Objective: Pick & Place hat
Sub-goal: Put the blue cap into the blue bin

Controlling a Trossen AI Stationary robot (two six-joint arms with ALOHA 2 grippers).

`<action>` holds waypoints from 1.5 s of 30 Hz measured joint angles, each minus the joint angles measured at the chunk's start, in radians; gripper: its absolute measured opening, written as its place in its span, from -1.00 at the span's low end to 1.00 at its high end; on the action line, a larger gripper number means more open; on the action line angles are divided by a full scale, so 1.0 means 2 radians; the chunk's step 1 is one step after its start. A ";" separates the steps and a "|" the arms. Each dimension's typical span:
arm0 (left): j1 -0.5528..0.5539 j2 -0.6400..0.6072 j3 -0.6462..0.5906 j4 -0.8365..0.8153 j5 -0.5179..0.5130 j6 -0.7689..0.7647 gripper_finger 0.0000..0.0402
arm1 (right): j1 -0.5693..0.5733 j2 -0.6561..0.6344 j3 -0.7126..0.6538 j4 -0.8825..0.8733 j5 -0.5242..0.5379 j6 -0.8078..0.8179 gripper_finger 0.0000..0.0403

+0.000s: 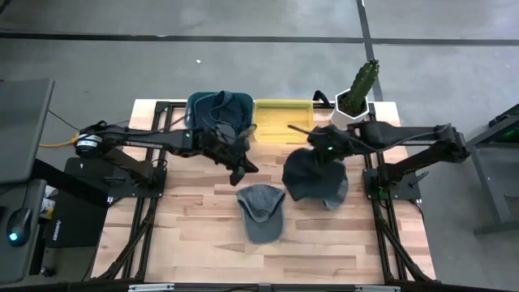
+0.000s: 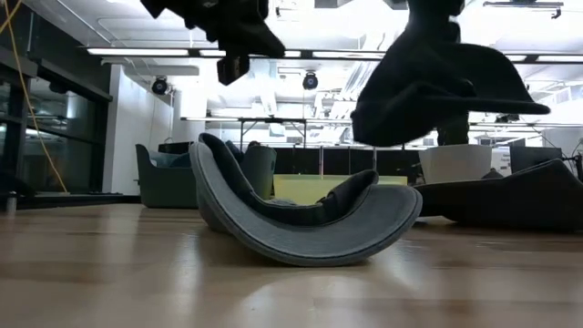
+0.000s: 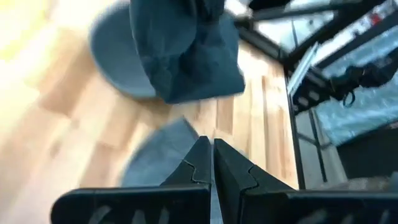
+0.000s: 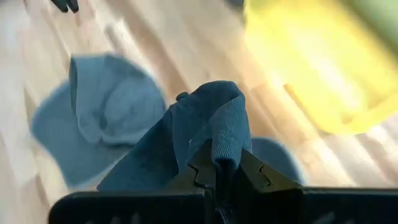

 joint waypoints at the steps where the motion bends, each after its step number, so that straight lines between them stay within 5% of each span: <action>1: 0.004 -0.004 0.001 0.000 -0.004 0.003 -1.00 | 0.000 -0.008 0.000 0.002 0.011 0.003 -0.95; 15: 0.032 -0.032 0.000 0.007 -0.067 0.015 -1.00 | 0.027 -0.097 0.000 0.143 0.221 -0.048 -0.95; 23: 0.032 -0.032 0.000 0.082 -0.113 0.014 -1.00 | 0.018 -0.126 0.000 0.273 0.274 -0.137 -0.95; 35: 0.032 -0.032 0.000 0.256 -0.170 0.050 -1.00 | -0.035 -0.130 0.000 0.511 0.188 -0.239 -0.95; 45: 0.031 -0.031 0.000 0.364 -0.185 0.175 -1.00 | -0.096 -0.105 0.001 0.653 0.066 -0.184 -0.95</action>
